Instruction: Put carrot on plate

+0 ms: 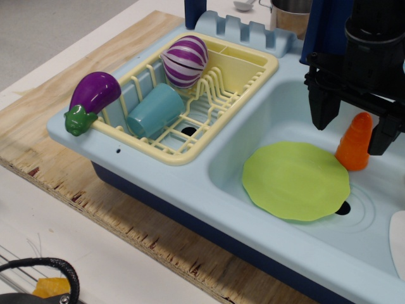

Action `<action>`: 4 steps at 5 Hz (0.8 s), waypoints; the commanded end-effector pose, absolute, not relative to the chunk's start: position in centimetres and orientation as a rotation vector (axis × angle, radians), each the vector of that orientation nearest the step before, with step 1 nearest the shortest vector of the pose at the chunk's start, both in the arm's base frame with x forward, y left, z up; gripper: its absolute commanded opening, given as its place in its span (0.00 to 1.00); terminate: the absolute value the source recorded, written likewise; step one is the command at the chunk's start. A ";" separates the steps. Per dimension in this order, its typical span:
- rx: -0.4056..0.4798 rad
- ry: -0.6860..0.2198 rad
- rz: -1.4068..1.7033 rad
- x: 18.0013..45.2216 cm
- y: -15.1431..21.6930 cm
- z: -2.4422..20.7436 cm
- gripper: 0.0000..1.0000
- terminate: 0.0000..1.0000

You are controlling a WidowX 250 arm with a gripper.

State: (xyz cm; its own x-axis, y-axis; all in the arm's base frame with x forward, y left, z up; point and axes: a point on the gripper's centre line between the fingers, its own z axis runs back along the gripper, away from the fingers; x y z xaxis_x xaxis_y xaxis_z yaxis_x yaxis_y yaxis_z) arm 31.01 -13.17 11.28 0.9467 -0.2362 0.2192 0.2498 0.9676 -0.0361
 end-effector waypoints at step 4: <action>-0.097 -0.230 -0.241 33.1 -13.8 12.0 0.00 0.00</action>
